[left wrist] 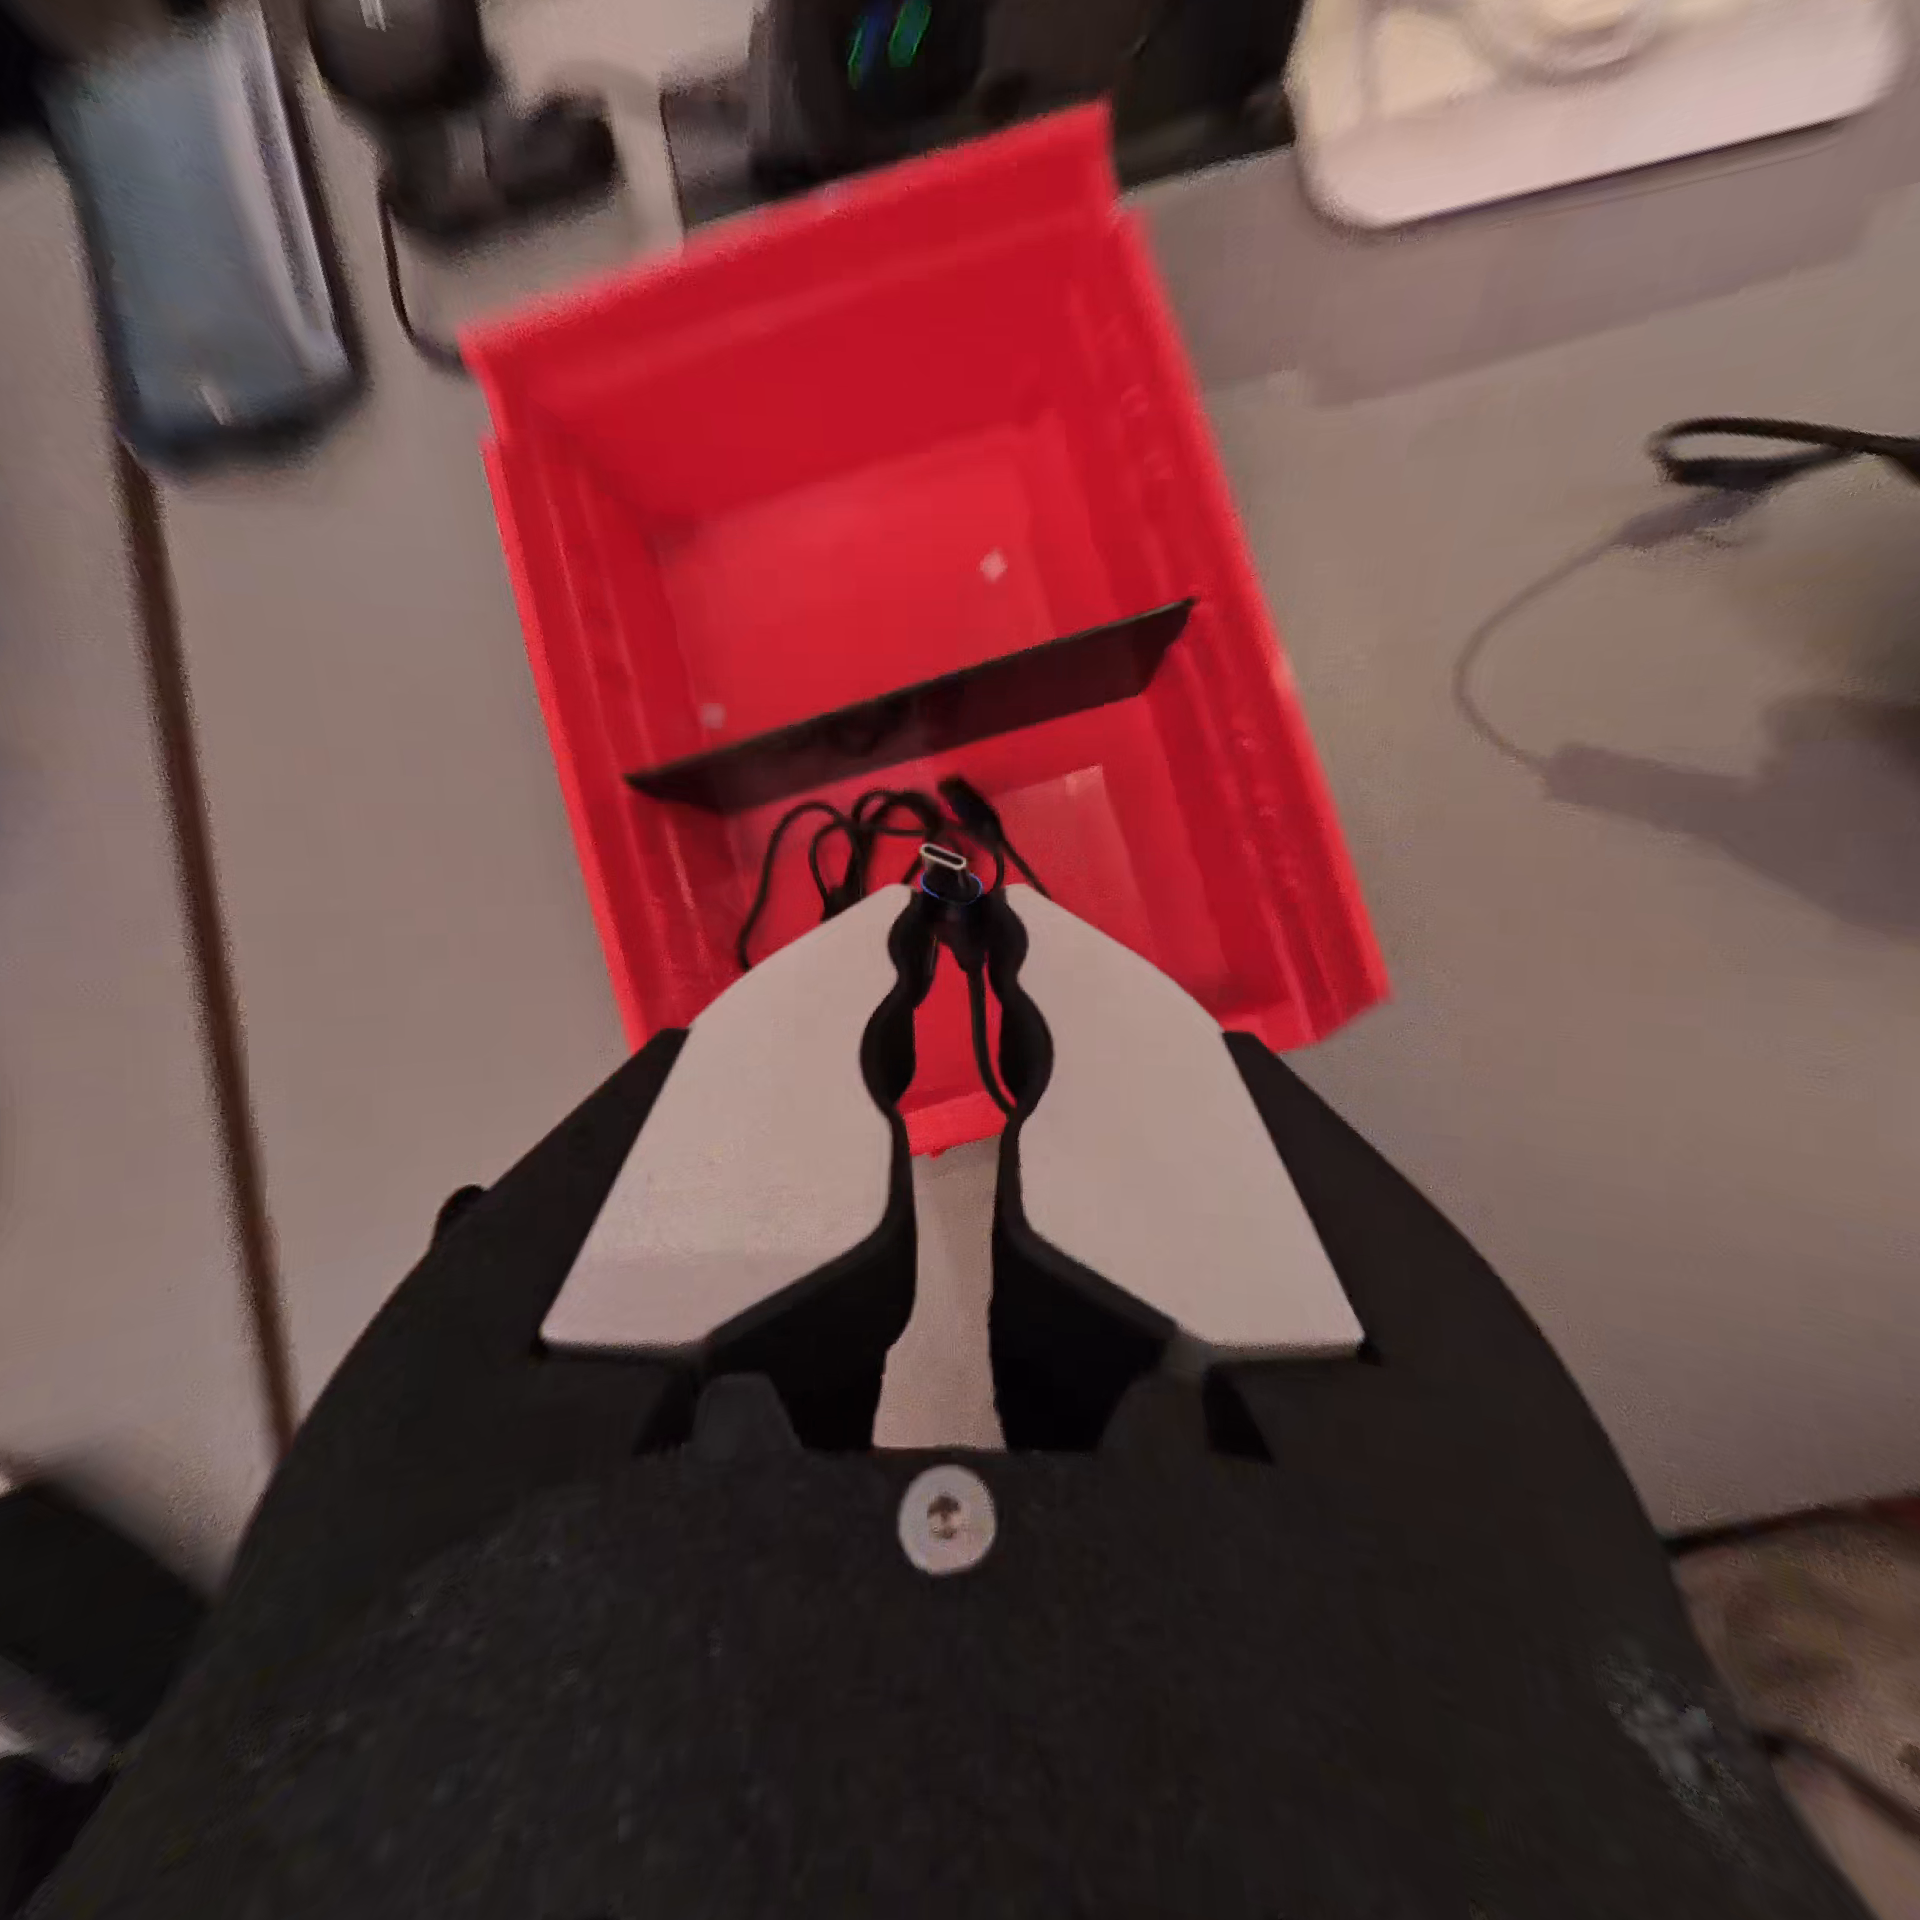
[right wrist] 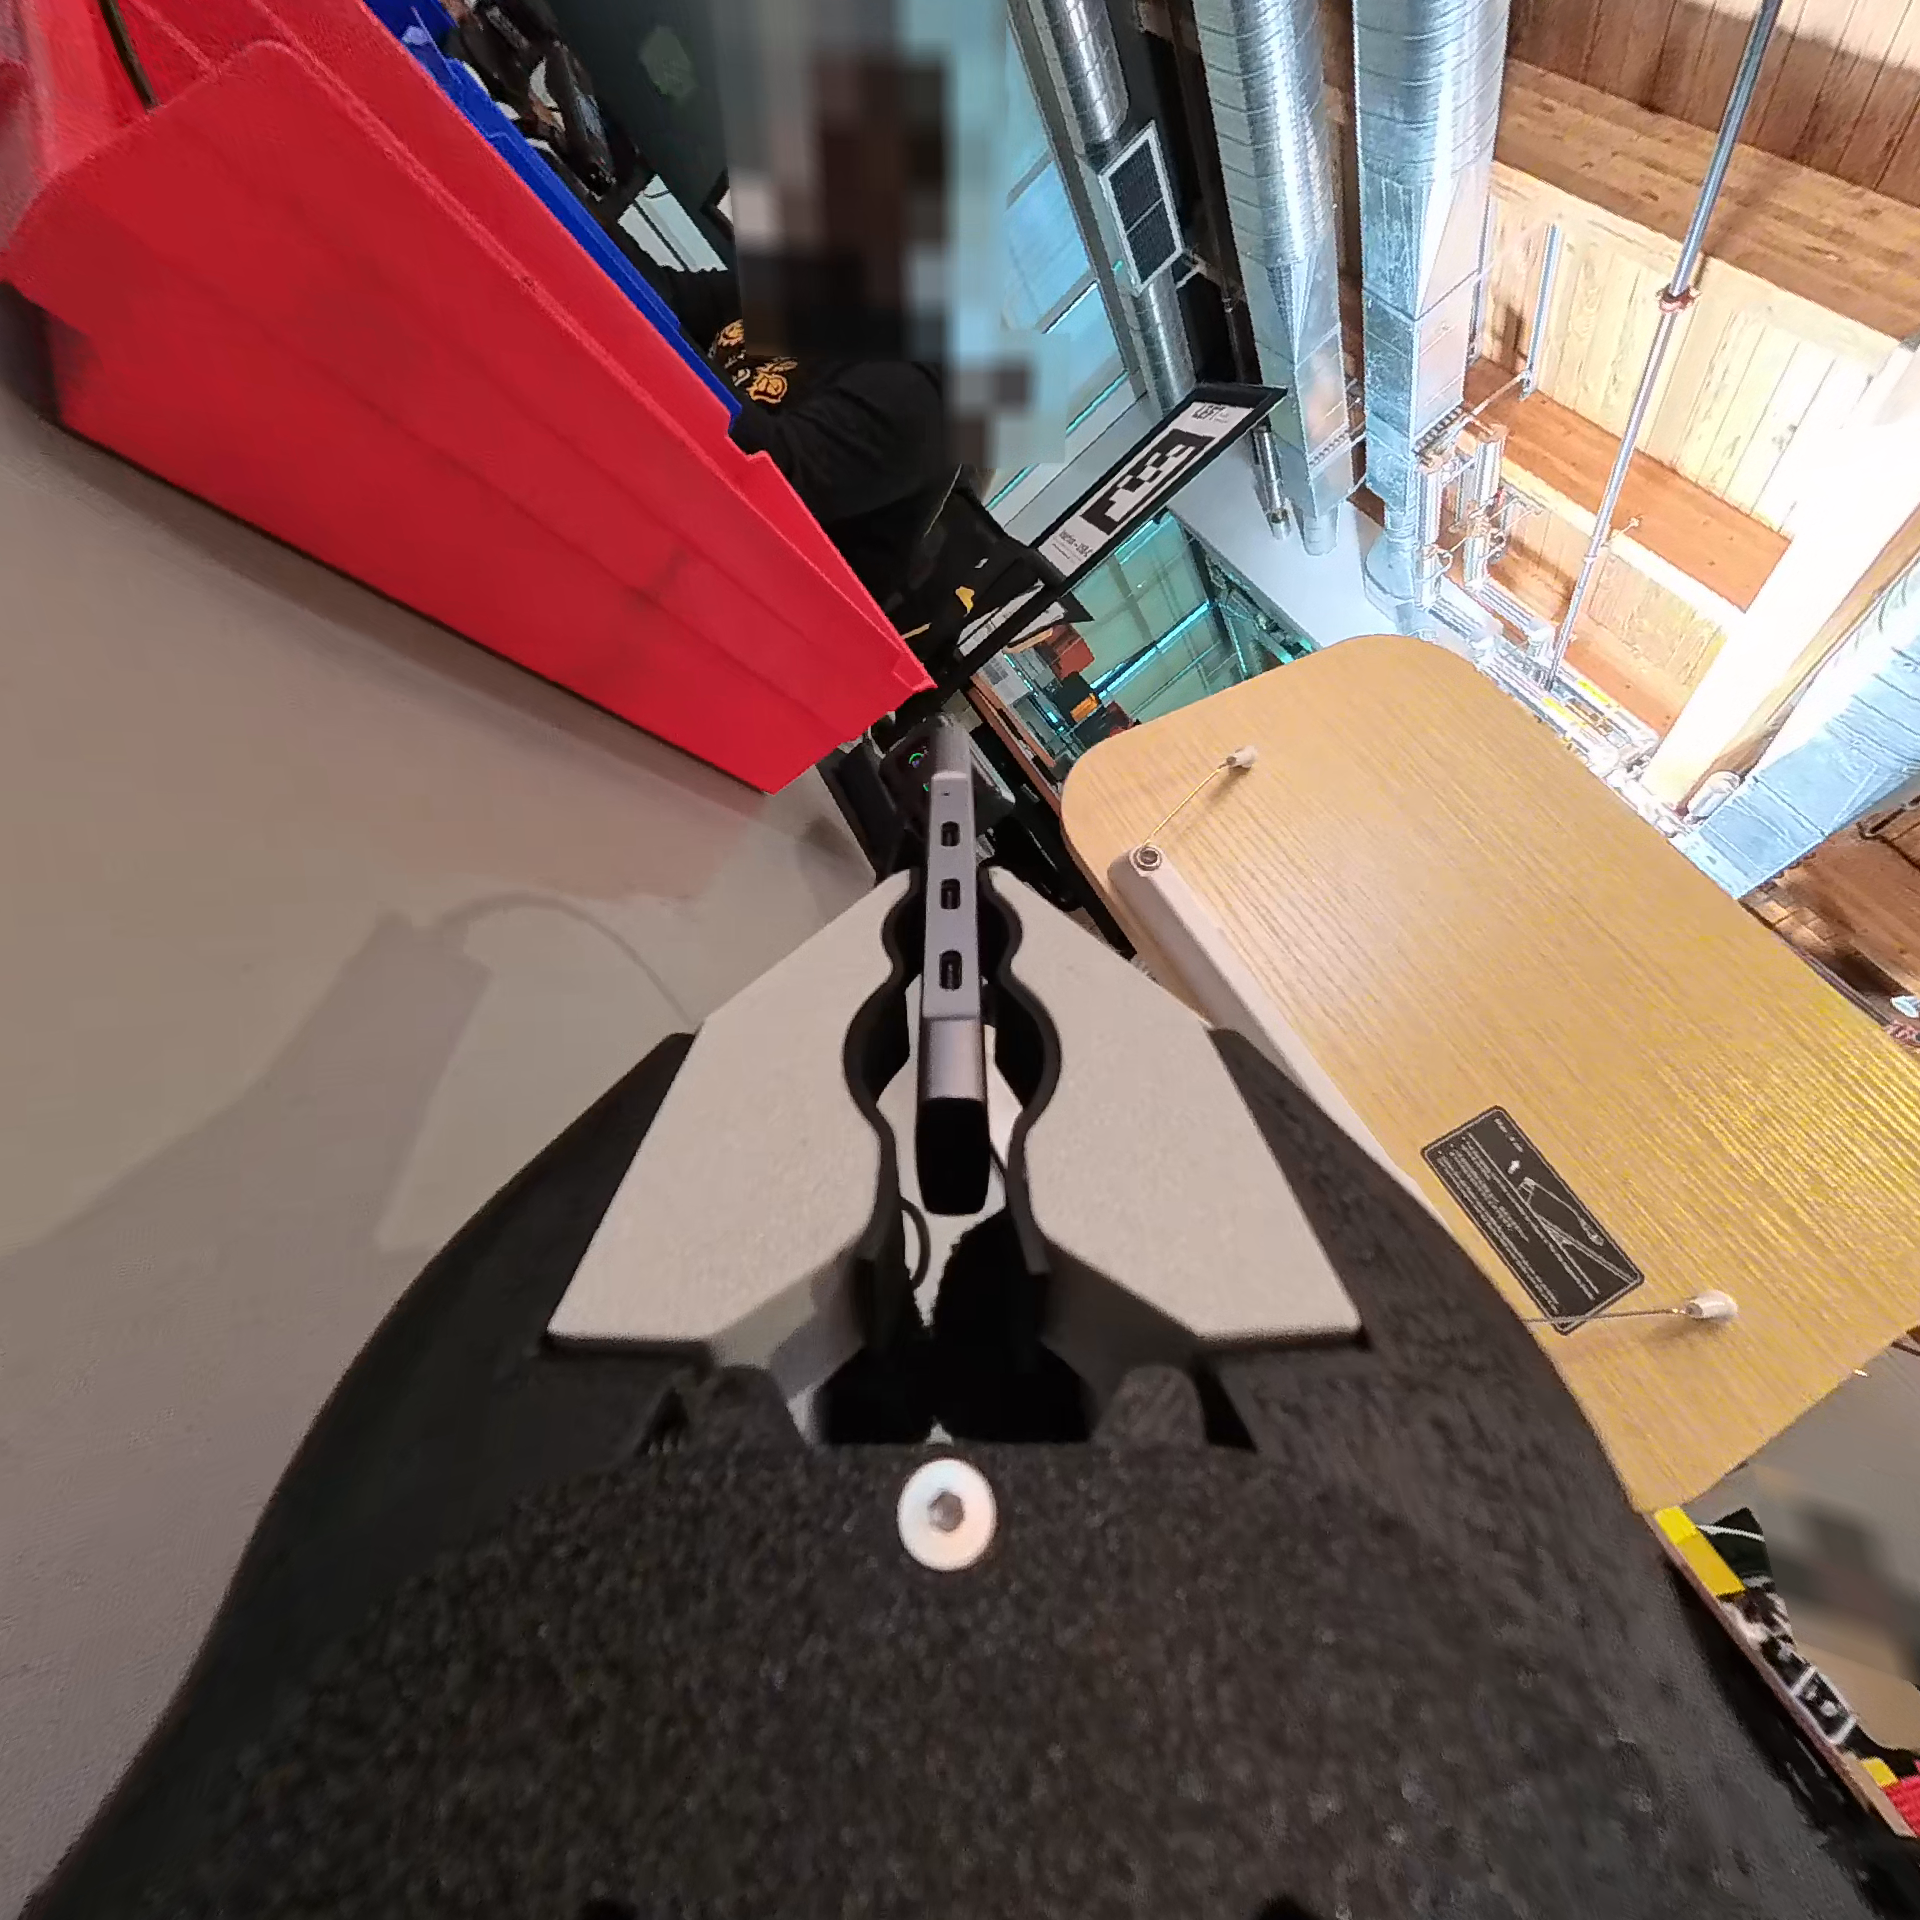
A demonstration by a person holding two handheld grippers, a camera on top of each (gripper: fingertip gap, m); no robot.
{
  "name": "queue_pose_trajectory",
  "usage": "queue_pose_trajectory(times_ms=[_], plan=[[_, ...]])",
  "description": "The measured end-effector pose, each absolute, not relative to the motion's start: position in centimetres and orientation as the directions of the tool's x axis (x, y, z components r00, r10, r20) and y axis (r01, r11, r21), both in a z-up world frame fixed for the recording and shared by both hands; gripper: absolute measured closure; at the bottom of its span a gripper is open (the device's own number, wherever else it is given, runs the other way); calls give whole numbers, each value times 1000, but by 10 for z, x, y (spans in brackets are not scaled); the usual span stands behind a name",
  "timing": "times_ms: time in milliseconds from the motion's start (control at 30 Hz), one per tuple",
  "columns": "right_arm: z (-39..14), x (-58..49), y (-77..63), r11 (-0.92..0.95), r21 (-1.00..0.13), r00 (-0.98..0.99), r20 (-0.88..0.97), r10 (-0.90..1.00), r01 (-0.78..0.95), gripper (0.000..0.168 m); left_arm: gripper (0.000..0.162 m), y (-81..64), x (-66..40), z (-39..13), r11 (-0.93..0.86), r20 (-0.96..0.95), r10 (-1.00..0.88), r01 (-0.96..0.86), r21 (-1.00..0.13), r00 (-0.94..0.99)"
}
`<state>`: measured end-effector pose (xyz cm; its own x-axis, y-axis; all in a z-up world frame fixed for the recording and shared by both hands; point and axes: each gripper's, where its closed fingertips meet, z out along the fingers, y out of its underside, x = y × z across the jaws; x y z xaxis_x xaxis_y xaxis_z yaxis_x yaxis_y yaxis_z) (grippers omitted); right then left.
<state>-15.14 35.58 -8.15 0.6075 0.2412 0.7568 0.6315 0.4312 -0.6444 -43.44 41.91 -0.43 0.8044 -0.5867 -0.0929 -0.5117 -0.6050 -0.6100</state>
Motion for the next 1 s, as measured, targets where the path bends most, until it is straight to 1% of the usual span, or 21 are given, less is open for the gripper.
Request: queue_pose_trajectory(times_ms=[33,67,133,200,233,300,367,433,500,567,633,733,800,833,867,1000], plan=[[-81,-151,356,430,-647,611,754,239,630,161,152,407,-433,20,-534,-146,-632,-564,-630,761],[-80,-150,357,429,-649,614,753,237,629,161,152,394,-436,41,-478,-217,-655,-618,-624,724],[-81,-151,357,427,-648,614,753,238,630,161,151,362,-441,68,-393,-294,-729,-730,-559,618],[-82,-152,357,428,-640,605,760,236,638,161,151,328,-436,80,-319,-272,-815,-789,-525,511],[-83,-153,357,428,-635,599,765,236,642,161,151,313,-431,79,-299,-226,-854,-797,-525,469],[-84,-154,357,431,-628,591,772,234,649,161,151,288,-409,59,-287,-74,-919,-785,-549,388],[-84,-155,357,431,-624,587,775,236,651,161,151,271,-389,13,-298,63,-948,-800,-521,313],[-85,-155,357,431,-624,586,775,235,652,161,151,268,-372,-44,-290,99,-956,-848,-445,275],[-85,-155,356,430,-627,588,773,239,650,161,152,259,-343,-89,-274,171,-960,-862,-427,221],[-85,-154,356,429,-626,588,774,238,651,161,151,256,-321,-128,-223,142,-973,-894,-389,181],[-86,-154,356,429,-625,586,775,238,652,161,151,251,-299,-156,-176,110,-983,-905,-388,144],[-87,-155,356,430,-621,580,779,239,656,161,152,243,-272,-182,-119,52,-993,-899,-421,107],[-88,-156,356,430,-617,575,782,240,659,161,151,241,-262,-195,-112,32,-993,-889,-445,109],[-88,-156,356,430,-615,572,784,241,661,161,152,241,-255,-193,-121,33,-992,-858,-500,121],[-89,-157,356,430,-614,570,784,244,661,161,151,241,-251,-193,-139,50,-990,-836,-531,133],[-90,-158,356,431,-614,566,785,250,661,161,151,240,-244,-193,-148,64,-988,-778,-610,138]])
